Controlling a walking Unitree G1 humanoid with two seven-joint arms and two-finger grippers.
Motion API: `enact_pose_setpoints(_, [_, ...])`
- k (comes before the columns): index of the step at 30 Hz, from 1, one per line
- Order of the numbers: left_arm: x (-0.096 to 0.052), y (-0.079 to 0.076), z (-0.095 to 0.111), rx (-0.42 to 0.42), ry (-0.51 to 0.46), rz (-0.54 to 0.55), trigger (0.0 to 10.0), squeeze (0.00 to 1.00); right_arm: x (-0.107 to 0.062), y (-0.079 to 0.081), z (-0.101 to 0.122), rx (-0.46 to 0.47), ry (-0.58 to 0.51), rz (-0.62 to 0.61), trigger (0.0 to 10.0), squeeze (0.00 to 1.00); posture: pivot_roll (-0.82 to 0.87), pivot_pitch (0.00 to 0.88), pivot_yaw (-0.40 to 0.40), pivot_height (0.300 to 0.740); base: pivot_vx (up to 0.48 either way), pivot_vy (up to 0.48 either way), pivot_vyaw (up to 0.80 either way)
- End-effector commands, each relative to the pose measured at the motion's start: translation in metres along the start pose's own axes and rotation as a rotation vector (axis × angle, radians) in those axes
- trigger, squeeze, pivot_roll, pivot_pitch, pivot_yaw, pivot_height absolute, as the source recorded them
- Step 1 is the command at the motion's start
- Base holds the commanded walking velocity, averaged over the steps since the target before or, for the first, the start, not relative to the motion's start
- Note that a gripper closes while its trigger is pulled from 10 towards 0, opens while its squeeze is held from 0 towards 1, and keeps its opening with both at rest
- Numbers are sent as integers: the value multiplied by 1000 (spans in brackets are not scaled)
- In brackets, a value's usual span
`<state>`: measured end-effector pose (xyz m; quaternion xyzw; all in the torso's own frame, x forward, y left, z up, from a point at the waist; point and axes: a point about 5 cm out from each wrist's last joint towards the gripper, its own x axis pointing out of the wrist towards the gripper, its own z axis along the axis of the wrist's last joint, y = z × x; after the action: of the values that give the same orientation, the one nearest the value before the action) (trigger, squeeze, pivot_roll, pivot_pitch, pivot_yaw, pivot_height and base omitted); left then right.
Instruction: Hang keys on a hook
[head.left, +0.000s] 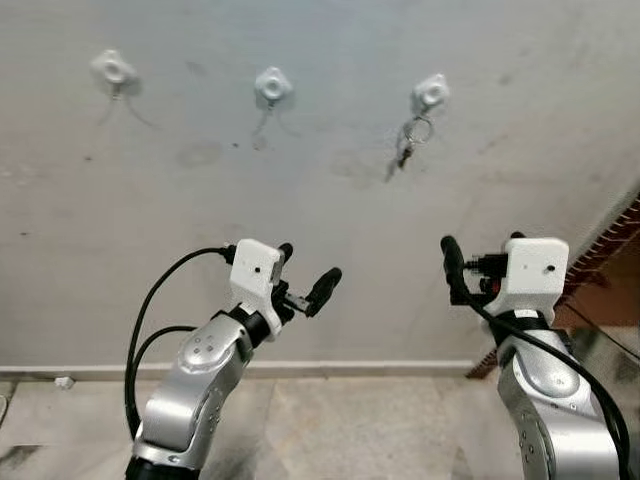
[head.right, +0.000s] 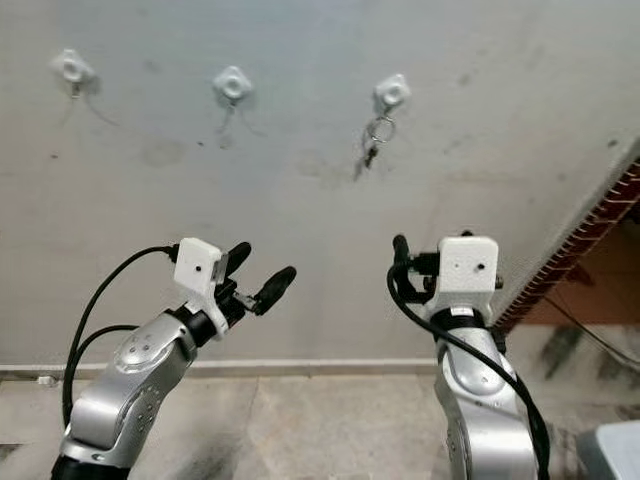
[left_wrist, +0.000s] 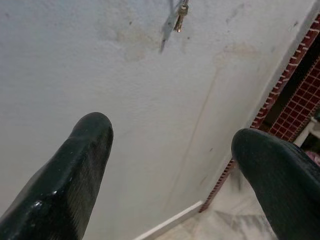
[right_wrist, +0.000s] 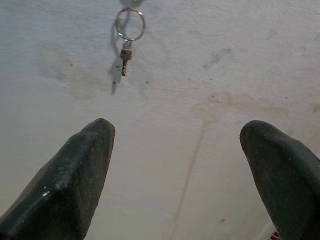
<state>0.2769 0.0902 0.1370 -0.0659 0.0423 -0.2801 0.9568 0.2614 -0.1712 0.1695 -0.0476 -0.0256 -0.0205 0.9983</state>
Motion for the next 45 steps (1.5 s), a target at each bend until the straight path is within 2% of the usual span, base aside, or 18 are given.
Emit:
enact_pose_setpoints(1, [2, 3, 5, 32, -8, 34, 10000, 0, 3, -3, 3, 8, -9, -14, 10000, 0, 49, 0, -92, 740, 0, 0, -781])
enact_pose_setpoints(5, [1, 10, 5, 60, -6, 76, 10000, 0, 8, 5, 6, 23, -23, 18, 10000, 0, 55, 0, -94, 740, 0, 0, -405])
enact_pose_setpoints(16, [-3, 15, 7, 85, 16, 68, 10000, 0, 14, 13, 9, 41, -36, 36, 10000, 0, 70, 0, -79, 740, 0, 0, 0])
enact_pose_setpoints(45, [-2, 15, 13, 99, 1, 48, 10000, 0, 16, 12, 6, 37, -33, 36, 10000, 0, 77, 0, -76, 740, -267, 0, 0])
